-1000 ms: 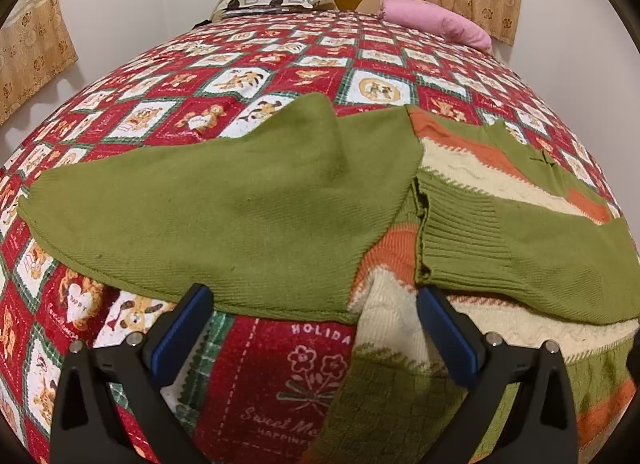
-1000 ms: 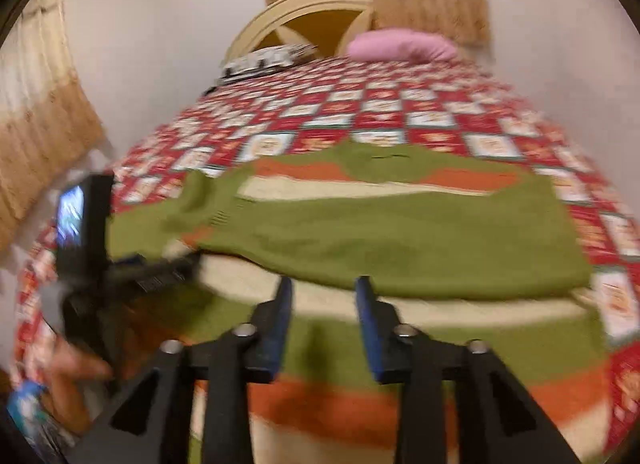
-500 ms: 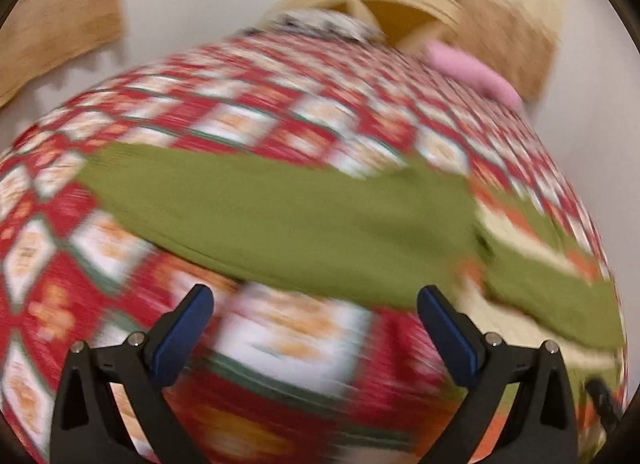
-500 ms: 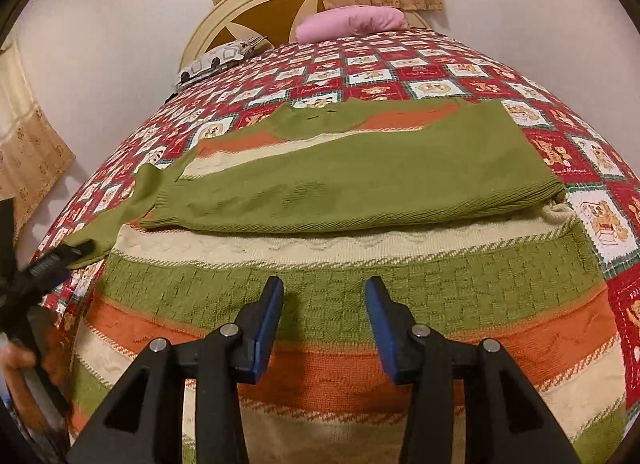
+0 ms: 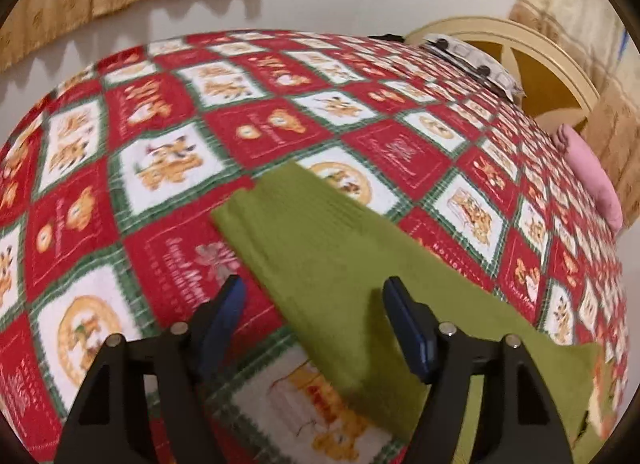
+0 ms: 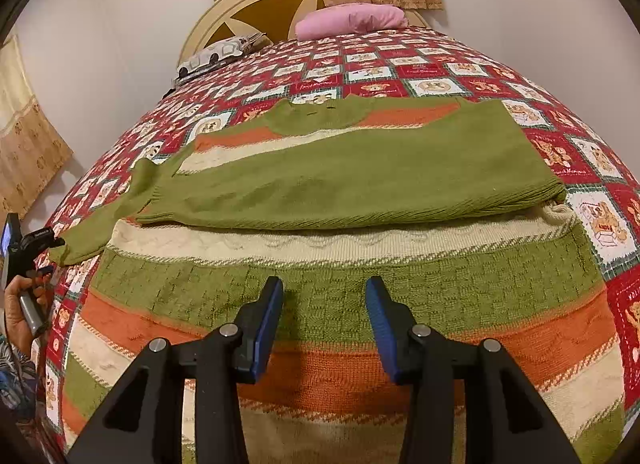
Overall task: Fold small clothes
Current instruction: 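Grasp the other green sleeve cuff with the left gripper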
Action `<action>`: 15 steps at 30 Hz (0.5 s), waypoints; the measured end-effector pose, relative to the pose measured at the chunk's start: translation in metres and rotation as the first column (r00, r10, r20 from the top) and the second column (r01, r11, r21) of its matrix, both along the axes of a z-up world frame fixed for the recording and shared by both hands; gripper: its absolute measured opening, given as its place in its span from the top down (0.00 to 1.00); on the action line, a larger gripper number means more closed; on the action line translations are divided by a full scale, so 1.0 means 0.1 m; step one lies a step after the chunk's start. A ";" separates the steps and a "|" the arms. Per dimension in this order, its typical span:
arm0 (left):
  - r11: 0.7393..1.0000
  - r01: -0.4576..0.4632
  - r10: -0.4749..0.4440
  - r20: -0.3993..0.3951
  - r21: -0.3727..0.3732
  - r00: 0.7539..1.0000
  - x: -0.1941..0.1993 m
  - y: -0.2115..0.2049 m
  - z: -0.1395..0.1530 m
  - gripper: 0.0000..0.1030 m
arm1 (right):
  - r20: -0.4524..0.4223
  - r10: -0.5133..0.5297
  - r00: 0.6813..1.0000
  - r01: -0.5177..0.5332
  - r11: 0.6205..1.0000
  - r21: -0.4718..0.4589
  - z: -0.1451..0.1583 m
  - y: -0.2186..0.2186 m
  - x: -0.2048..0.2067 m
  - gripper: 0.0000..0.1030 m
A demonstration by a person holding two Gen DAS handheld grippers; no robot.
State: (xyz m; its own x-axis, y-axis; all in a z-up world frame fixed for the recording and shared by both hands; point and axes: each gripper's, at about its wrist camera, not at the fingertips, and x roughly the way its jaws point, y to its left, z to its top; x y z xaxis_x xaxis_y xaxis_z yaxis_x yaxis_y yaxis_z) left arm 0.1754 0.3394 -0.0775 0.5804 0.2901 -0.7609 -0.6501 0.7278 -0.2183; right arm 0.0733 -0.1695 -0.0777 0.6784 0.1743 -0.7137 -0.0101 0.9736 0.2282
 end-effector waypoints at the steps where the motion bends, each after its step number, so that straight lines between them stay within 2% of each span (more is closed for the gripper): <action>1: 1.000 0.002 -0.002 0.002 0.015 1.000 0.02 0.00 -0.02 0.29 | 0.000 0.001 1.000 -0.001 1.000 -0.001 0.00 0.00 0.00 0.53; 4: 1.000 0.004 -0.004 0.008 0.011 1.000 0.04 0.04 -0.03 0.31 | -0.002 0.002 1.000 -0.002 1.000 -0.006 -0.01 0.01 0.01 0.53; 6: 1.000 0.001 -0.001 0.026 -0.002 1.000 0.01 0.06 -0.02 0.38 | -0.002 0.001 1.000 -0.001 1.000 -0.001 -0.01 0.01 0.01 0.53; 9: 0.999 -0.034 0.034 0.043 -0.009 0.998 -0.04 0.04 -0.02 0.66 | -0.002 0.001 1.000 -0.001 1.000 0.007 -0.01 0.00 0.01 0.52; 10: 0.999 -0.042 0.043 0.046 -0.013 0.998 -0.03 0.05 -0.02 0.81 | -0.001 0.001 1.000 -0.001 1.000 0.009 -0.01 0.00 0.01 0.53; 11: 0.999 -0.024 0.025 0.064 -0.031 0.998 -0.03 0.05 -0.02 0.91 | -0.001 0.001 1.000 -0.001 1.000 0.008 -0.01 0.01 0.00 0.52; 12: 0.999 -0.006 0.008 0.065 -0.032 0.998 -0.01 0.03 -0.02 0.91 | -0.002 0.001 1.000 -0.001 1.000 0.008 -0.01 0.00 0.01 0.52; 15: 0.998 0.035 -0.037 0.039 0.058 0.999 0.07 -0.13 0.09 0.92 | -0.001 0.000 1.000 0.000 1.000 0.008 -0.01 0.00 0.01 0.52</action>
State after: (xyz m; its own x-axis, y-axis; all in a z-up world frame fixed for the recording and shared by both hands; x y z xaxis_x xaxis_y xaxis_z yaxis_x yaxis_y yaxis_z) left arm 0.1821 0.3267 -0.0690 0.6212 0.3108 -0.7194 -0.6148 0.7626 -0.2014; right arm 0.0738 -0.1694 -0.0789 0.6776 0.1802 -0.7130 -0.0099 0.9717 0.2362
